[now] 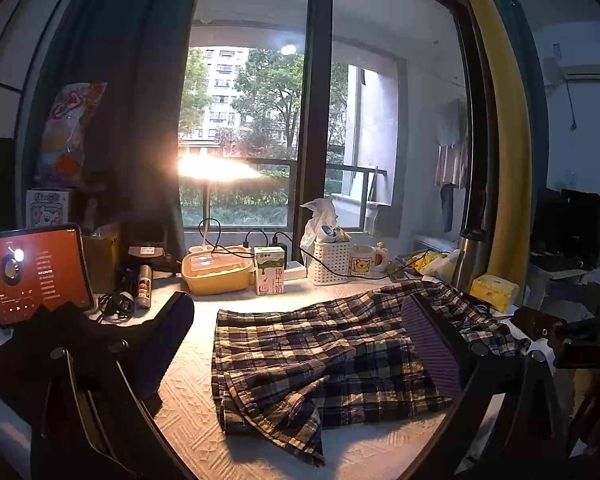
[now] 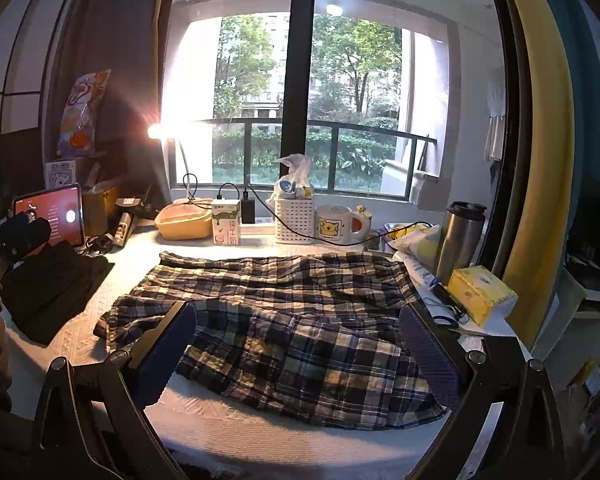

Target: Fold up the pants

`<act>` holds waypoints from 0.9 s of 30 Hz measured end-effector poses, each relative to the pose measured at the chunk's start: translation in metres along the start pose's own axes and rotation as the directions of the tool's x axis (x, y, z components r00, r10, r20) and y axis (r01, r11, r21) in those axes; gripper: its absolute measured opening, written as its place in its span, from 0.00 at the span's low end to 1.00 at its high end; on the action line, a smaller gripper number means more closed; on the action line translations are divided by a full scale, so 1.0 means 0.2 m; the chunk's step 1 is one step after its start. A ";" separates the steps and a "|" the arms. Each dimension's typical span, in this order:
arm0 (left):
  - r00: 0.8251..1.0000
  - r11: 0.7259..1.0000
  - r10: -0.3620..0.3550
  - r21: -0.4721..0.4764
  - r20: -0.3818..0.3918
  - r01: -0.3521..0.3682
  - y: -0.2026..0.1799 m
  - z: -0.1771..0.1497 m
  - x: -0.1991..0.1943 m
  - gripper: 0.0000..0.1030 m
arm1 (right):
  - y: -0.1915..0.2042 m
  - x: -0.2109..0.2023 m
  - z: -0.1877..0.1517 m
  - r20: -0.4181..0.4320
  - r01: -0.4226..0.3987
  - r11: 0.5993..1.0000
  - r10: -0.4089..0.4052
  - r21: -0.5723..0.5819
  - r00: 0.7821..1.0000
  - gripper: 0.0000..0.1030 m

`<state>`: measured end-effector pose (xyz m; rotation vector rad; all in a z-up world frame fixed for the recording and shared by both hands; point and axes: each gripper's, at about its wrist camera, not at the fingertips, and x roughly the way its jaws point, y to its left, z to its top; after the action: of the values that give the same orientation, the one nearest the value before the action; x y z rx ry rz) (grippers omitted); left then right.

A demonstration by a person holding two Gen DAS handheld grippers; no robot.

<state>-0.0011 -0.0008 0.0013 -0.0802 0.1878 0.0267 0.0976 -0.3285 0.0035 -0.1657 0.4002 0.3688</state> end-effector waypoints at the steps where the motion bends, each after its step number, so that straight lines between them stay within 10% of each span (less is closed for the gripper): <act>1: 1.000 1.000 0.000 0.000 -0.001 0.000 0.00 0.00 0.00 0.99 | 0.00 0.00 0.00 0.000 0.000 1.000 0.000 0.001 1.000 0.99; 27: 1.000 1.000 0.004 0.003 -0.012 -0.004 0.01 -0.01 0.00 0.99 | 0.01 0.00 0.00 -0.001 0.001 1.000 -0.001 -0.002 1.000 0.99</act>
<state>-0.0010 0.0016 -0.0017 -0.0770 0.1996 0.0299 0.0969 -0.3276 0.0039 -0.1679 0.4005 0.3678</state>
